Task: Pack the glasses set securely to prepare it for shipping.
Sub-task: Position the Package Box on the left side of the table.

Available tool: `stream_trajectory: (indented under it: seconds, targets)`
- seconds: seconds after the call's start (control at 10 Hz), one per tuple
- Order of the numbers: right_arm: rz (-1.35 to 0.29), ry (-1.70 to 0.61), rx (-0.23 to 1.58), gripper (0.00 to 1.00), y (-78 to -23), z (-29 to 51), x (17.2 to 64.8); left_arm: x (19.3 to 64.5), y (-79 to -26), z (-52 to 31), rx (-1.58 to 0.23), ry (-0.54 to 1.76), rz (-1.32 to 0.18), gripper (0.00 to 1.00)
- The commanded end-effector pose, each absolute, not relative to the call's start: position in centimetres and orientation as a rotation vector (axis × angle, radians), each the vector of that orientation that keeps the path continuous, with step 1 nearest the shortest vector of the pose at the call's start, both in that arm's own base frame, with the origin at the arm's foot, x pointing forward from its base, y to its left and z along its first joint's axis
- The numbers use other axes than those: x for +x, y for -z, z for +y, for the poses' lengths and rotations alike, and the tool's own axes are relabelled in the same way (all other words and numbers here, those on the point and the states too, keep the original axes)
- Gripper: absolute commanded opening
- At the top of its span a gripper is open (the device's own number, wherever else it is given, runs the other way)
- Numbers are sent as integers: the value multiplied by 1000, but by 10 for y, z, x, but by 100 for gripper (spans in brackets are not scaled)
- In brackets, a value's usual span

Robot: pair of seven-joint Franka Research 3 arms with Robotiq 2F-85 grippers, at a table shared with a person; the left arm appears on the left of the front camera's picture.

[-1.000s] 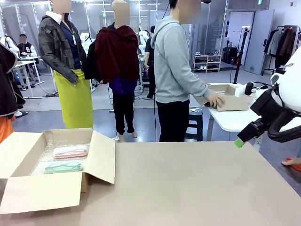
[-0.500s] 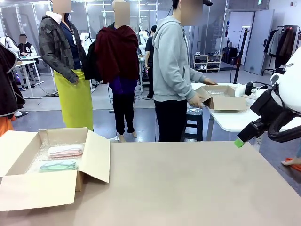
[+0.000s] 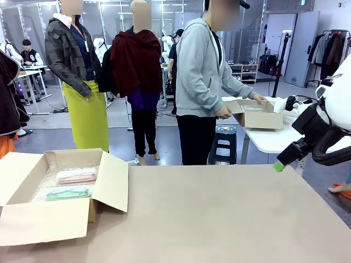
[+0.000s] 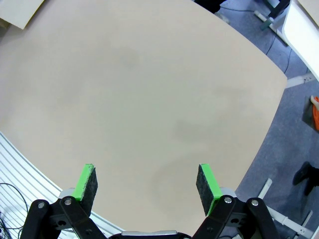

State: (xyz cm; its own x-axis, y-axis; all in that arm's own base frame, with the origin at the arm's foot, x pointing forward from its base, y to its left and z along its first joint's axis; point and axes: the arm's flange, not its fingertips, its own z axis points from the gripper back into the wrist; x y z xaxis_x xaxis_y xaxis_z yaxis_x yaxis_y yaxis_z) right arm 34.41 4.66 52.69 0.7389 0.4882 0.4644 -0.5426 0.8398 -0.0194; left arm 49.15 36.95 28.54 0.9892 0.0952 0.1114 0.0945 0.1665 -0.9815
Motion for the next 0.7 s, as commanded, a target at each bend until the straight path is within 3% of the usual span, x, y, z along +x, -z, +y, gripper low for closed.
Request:
stream_trajectory:
  seconds: [0.0,0.1,0.5,0.6]
  targets:
    - [-474,-561,111,100,-528,47,343,488,-286,372,-1402,4,-170,2]
    - [-474,-561,111,100,-528,47,343,488,-286,372,-1402,4,-170,2]
    - [-474,-561,111,100,-528,47,343,491,-300,377,-1335,37,-185,86]
    - [-474,-561,111,100,-528,47,343,492,-304,380,-1314,30,-187,100]
